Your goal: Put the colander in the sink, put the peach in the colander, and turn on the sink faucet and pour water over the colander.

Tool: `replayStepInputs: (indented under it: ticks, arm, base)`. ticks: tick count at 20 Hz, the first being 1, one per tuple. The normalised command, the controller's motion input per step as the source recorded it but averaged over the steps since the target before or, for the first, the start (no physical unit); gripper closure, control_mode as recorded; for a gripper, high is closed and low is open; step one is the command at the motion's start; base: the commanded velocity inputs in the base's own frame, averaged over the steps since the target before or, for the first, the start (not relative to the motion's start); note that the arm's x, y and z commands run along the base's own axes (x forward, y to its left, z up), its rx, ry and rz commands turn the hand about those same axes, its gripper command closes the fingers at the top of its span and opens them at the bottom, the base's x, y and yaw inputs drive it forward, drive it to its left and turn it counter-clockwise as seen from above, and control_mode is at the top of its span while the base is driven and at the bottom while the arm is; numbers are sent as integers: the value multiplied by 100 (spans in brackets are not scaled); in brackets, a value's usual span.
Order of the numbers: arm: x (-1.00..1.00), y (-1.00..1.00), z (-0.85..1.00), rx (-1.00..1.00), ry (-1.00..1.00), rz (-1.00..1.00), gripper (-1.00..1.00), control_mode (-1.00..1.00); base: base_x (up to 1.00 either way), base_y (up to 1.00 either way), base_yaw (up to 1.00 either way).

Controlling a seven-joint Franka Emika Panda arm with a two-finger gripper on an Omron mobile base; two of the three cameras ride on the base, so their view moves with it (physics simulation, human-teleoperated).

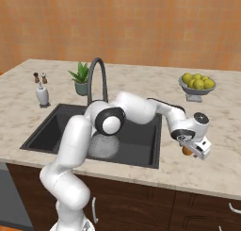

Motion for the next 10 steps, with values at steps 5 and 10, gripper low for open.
replayStepInputs:
  ticks: [5, 10]
  arm:
    - [0, 0, -40, 0, 3, 0, 100, -100]
    - [0, 43, -33, 0, 1, 0, 100, -100]
  base:
    - [0, 0, 0]
    - [0, 0, 0]
